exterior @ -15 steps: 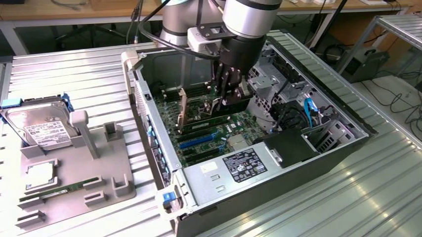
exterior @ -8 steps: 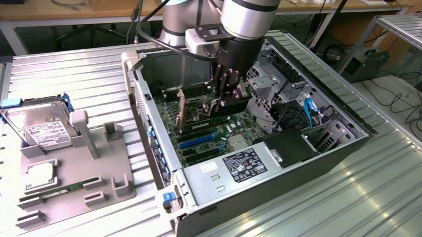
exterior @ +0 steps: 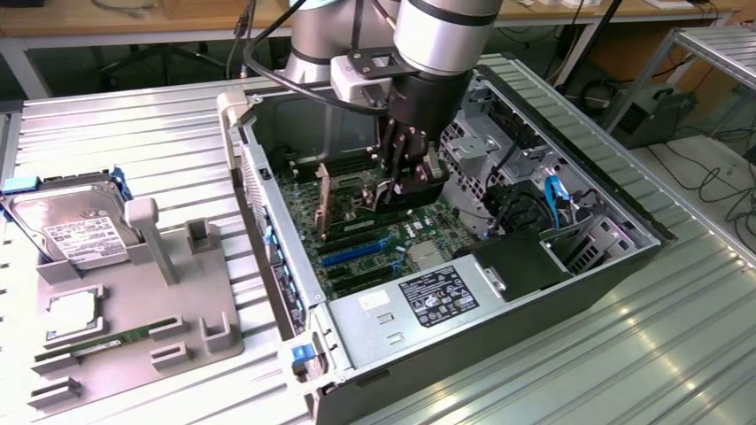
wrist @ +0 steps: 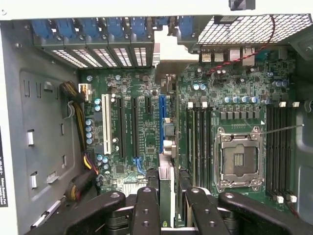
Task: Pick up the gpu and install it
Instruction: 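Insert the gpu into the slot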
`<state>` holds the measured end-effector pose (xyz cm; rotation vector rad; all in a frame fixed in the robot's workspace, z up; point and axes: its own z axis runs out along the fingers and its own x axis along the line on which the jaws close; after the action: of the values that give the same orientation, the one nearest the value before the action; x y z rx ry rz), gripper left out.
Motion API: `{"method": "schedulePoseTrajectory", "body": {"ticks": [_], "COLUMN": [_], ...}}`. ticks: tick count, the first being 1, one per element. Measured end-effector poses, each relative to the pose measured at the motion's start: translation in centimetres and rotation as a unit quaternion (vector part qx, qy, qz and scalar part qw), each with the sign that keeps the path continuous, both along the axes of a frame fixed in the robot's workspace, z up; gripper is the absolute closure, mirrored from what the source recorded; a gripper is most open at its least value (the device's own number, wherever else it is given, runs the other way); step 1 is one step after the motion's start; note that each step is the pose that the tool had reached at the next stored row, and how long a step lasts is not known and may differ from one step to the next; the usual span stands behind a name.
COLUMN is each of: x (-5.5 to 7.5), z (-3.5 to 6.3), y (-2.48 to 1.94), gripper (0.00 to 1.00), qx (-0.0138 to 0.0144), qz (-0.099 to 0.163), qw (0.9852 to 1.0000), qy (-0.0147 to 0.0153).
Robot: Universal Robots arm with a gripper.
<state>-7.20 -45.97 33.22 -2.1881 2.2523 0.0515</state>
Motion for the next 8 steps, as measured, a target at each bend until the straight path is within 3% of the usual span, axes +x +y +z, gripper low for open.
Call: {"method": "schedulePoseTrajectory", "body": {"ticks": [8], "x": [-0.17], "z": [-0.29], "y": [-0.08], "gripper": [0.74], "qx": [0.0000], "qz": [0.000], "qw": [1.0000], "qy": [0.0000]}}
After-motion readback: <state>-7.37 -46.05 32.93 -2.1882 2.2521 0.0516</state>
